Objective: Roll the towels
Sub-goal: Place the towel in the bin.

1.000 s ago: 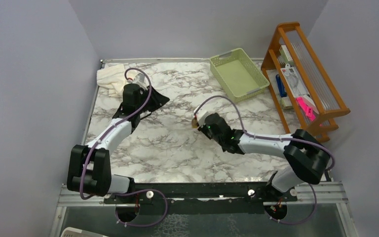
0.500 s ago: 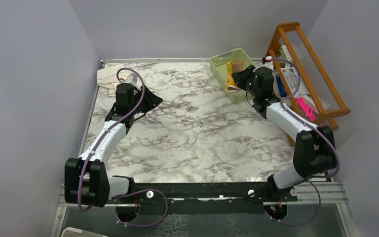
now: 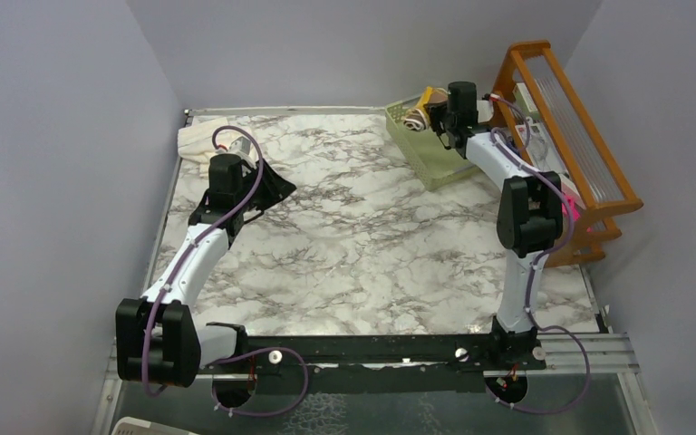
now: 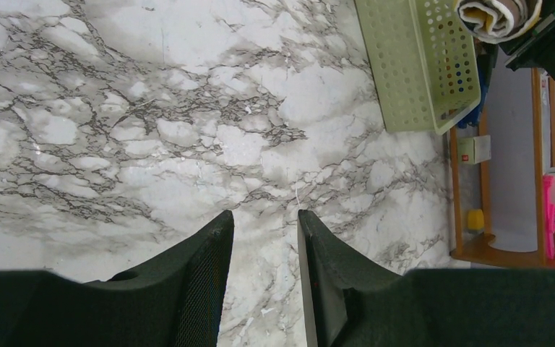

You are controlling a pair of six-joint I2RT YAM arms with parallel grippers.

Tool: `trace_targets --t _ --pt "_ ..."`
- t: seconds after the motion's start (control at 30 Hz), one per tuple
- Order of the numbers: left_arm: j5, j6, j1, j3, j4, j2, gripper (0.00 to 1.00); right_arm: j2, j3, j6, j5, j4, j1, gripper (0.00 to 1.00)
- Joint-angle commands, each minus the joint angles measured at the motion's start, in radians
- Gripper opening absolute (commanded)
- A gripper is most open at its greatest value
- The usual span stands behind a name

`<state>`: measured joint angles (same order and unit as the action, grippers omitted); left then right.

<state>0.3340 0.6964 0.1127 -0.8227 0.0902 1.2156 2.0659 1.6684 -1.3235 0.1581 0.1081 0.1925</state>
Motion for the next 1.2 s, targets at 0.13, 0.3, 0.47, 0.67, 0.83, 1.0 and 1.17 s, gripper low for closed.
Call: trace_targets --t 0.13,0.3,0.47,0.67,0.83,1.0,1.17 --pt "0.047 -0.03 -0.008 -0.028 0.015 -0.011 0.41 0.182 0.115 -0.4 0.149 0.124 -0.001 0.01" --pt "0.072 -0.028 -0.008 -0.025 0.005 -0.001 0.41 0.305 0.32 -0.406 0.213 0.217 0.001 0.01" --pt "0.08 -0.028 -0.008 -0.024 0.001 -0.001 0.41 0.447 0.572 -0.272 0.305 0.295 0.001 0.01" --pt "0.085 -0.025 -0.008 -0.007 -0.009 -0.005 0.41 0.525 0.623 -0.123 0.299 0.223 0.002 0.04" --pt "0.085 -0.027 -0.008 -0.008 -0.002 -0.005 0.41 0.525 0.587 -0.104 0.331 0.243 0.009 0.05" --pt "0.085 -0.026 -0.007 -0.011 -0.004 0.003 0.41 0.531 0.595 -0.096 0.376 0.272 0.014 0.15" --pt "0.091 -0.028 -0.008 -0.01 -0.004 0.012 0.41 0.539 0.598 -0.062 0.375 0.252 0.019 0.22"
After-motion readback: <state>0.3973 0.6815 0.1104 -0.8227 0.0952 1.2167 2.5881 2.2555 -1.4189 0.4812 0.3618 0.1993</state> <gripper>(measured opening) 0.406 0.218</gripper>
